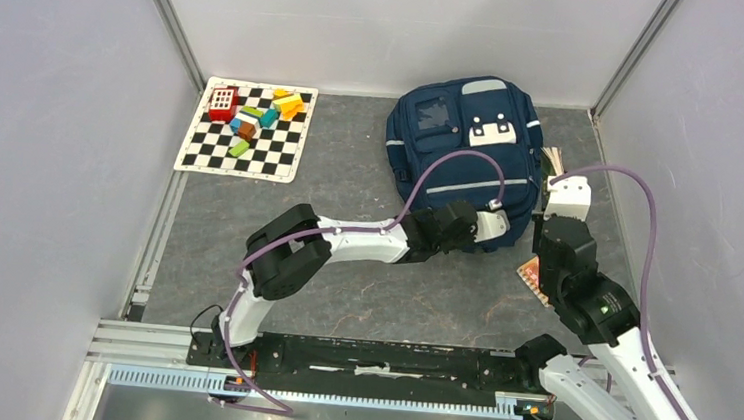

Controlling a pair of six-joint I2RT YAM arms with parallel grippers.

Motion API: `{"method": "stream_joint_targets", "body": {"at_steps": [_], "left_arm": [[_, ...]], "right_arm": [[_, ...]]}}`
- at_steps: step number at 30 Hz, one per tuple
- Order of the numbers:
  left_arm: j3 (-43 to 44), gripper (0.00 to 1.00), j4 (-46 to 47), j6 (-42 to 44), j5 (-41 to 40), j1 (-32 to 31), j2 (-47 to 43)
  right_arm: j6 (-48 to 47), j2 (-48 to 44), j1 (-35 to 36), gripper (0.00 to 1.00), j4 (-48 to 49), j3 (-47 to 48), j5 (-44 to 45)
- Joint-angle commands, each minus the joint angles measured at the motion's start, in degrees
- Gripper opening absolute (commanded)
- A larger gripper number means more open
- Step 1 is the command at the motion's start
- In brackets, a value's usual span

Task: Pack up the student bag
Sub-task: Pick up the book from the center of the board, then move the student bag to the center of the board.

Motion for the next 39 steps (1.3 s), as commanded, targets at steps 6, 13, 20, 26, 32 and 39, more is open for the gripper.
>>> {"method": "stream_joint_targets", "body": {"at_steps": [6, 13, 20, 26, 32, 39], "left_arm": [[-0.16, 0.02, -0.72, -3.29, -5.36, 0.59, -1.99], [-4.37, 0.02, -9.68, -15.74, -1.82, 0.60, -11.72], [-16.59, 0.02, -12.05, -28.85, 4.43, 0.56, -27.93], [-23.99, 0.02, -15.07, -35.19, 16.85, 0.55, -36.87], [-22.92, 0.07, -19.13, -36.80, 18.31, 0.57, -39.69], [-20.87, 0.29, -18.56, -36.57, 10.78, 0.56, -35.75]], "right_arm": [[1.24, -2.09, 0.06, 0.00, 1.71, -2.06, -5.07], [5.50, -3.12, 0.13, 0.00, 4.80, -6.79, -12.40], [8.43, -1.68, 0.12, 0.00, 11.33, -12.56, -22.17], [10.36, 3.43, 0.12, 0.00, 18.24, -15.77, -28.60], [9.92, 5.76, 0.13, 0.00, 19.36, -13.32, -30.34], [8.34, 2.69, 0.13, 0.00, 14.47, -10.34, -26.58]]}}
